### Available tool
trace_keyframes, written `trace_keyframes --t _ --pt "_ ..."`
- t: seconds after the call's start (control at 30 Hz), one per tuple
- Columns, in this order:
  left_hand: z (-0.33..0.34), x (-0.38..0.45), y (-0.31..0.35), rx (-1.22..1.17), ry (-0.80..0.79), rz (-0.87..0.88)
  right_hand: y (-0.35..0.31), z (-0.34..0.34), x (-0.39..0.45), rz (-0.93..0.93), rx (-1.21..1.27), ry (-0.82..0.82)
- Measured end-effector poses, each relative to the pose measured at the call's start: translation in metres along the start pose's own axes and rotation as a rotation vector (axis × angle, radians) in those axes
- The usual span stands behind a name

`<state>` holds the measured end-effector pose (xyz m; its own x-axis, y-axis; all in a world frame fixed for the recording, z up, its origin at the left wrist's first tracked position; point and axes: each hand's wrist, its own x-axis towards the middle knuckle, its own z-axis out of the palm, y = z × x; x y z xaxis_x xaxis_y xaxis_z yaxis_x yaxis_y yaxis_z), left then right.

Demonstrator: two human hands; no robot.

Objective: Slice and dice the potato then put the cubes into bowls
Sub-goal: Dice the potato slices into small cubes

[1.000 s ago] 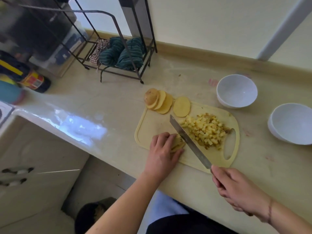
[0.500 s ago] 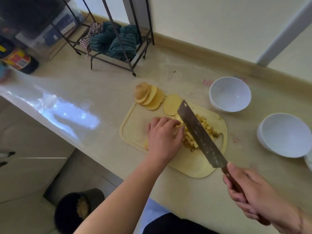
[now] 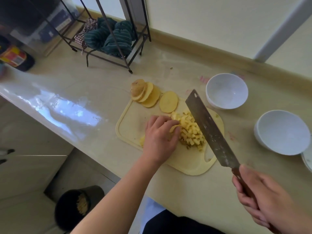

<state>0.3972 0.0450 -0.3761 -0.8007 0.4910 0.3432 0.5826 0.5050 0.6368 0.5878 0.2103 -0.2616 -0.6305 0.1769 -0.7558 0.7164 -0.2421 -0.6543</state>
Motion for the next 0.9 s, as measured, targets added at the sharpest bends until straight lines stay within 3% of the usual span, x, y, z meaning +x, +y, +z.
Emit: trace_keyframes --t 0.1,0.23,0.43,0.6,0.7,0.9 --pt "-0.02 -0.01 -0.021 0.002 0.059 0.052 -0.002 0.01 0.0 0.016 -0.022 -0.039" --pt "-0.041 -0.028 -0.047 0.028 -0.023 0.163 -0.006 0.031 0.012 -0.041 -0.208 -0.129" --pt "-0.037 -0.035 -0.053 0.042 -0.128 0.23 -0.002 0.051 0.034 0.0 -0.356 -0.079" --pt "-0.032 -0.031 -0.055 0.038 -0.103 0.281 0.002 0.058 0.04 0.005 -0.399 -0.064" --pt "-0.031 -0.033 -0.055 0.055 -0.082 0.272 0.003 0.064 0.041 0.044 -0.356 -0.101" --pt "-0.028 -0.035 -0.056 0.081 -0.01 0.163 -0.008 0.072 0.051 -0.073 -0.438 -0.095"
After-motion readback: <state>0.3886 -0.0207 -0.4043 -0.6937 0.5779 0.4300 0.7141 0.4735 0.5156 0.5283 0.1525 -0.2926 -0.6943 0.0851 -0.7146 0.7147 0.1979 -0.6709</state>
